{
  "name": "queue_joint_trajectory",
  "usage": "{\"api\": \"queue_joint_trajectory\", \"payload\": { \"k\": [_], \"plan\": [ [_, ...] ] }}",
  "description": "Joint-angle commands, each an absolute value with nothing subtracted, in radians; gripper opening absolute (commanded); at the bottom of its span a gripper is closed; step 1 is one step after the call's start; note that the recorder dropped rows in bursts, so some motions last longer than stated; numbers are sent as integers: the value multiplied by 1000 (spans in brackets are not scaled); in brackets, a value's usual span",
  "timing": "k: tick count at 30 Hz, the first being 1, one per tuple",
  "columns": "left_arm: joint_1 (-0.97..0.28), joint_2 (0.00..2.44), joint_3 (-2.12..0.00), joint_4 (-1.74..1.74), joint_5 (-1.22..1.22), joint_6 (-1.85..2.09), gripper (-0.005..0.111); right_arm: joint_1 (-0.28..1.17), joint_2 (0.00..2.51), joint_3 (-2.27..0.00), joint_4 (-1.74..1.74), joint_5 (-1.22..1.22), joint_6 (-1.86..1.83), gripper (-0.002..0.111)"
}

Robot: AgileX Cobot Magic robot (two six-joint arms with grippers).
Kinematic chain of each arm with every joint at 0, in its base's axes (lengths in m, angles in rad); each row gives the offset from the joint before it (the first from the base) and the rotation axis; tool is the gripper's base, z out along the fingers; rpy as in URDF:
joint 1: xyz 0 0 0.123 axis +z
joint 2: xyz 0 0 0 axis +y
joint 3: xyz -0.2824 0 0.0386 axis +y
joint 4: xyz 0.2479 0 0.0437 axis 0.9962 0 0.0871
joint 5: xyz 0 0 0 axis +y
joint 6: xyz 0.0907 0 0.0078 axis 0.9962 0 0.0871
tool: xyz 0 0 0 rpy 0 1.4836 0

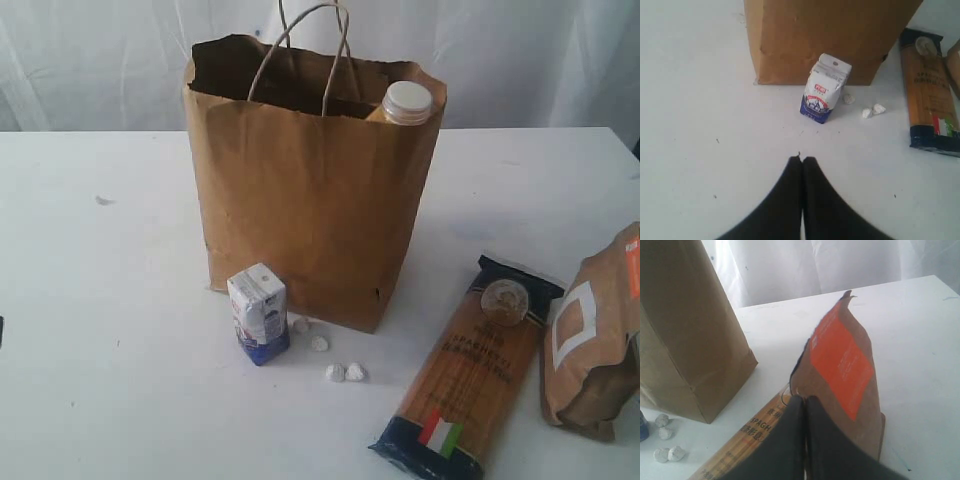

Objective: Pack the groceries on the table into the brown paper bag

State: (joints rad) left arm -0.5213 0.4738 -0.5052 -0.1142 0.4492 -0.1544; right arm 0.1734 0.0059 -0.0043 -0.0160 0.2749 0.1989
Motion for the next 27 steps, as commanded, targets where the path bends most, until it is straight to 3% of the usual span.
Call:
{"api": "queue_joint_trajectory", "payload": {
  "k": [1,7,13,27],
  "plan": [
    [-521,324,-398,-115,357,-157,0,169,0,0,-18,263,197,0],
    [-521,133,-167,-117,128,-155,0,169,0,0,-18,263,197,0],
    [-521,17,-21,-117,112,-61,0,169,0,0,-18,265,197,0],
    [-521,0,0,-115,175,-25,0,169,0,0,-18,262,197,0]
  ]
}}
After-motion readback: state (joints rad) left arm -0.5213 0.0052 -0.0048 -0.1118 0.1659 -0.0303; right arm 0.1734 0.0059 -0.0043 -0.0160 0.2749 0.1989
